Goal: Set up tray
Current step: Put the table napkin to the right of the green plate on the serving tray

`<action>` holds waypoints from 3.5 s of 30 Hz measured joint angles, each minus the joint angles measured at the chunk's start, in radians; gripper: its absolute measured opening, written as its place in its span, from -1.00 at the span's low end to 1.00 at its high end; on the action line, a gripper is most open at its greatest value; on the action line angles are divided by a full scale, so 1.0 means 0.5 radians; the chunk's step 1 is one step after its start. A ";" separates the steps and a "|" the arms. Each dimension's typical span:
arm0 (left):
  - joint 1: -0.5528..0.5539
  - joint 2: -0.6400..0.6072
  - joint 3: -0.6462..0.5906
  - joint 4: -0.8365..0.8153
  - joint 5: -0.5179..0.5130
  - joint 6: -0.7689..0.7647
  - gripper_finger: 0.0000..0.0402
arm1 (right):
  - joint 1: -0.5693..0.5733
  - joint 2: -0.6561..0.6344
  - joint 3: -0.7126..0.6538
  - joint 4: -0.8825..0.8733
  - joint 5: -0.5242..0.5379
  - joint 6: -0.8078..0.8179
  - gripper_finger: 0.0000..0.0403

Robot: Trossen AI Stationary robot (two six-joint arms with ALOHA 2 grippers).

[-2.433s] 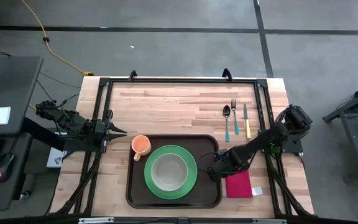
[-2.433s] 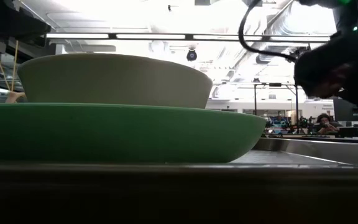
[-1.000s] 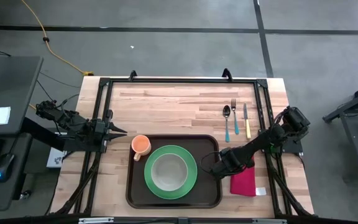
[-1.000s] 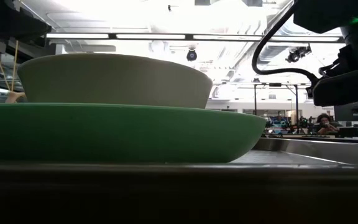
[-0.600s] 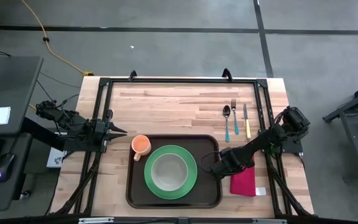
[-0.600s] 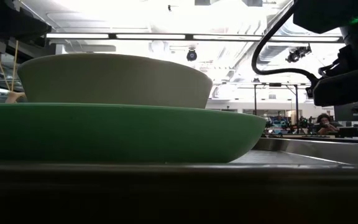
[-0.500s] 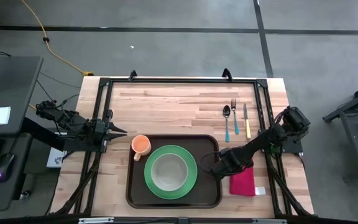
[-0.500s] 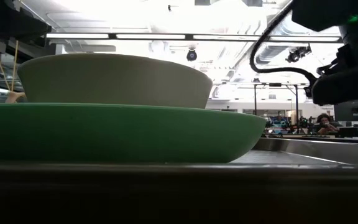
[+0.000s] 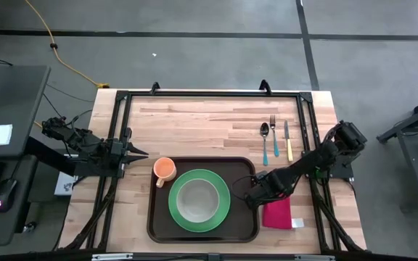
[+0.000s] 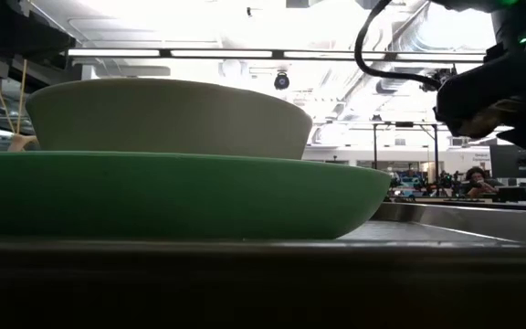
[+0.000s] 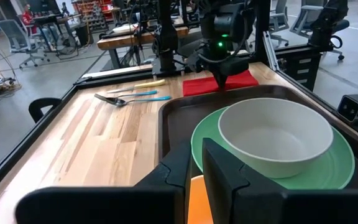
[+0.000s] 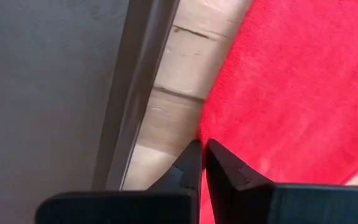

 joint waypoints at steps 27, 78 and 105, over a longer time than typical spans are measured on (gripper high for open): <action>0.000 0.000 0.000 -0.002 -0.033 0.006 -0.66 | -0.025 -0.239 0.000 0.213 0.189 -0.054 -1.00; 0.000 0.000 0.000 -0.011 -0.052 0.014 -0.65 | -0.191 -0.069 0.003 0.923 0.182 -0.180 -1.00; 0.000 0.000 0.000 -0.020 -0.048 0.011 -0.65 | -0.276 0.071 0.002 1.055 0.082 -0.272 -1.00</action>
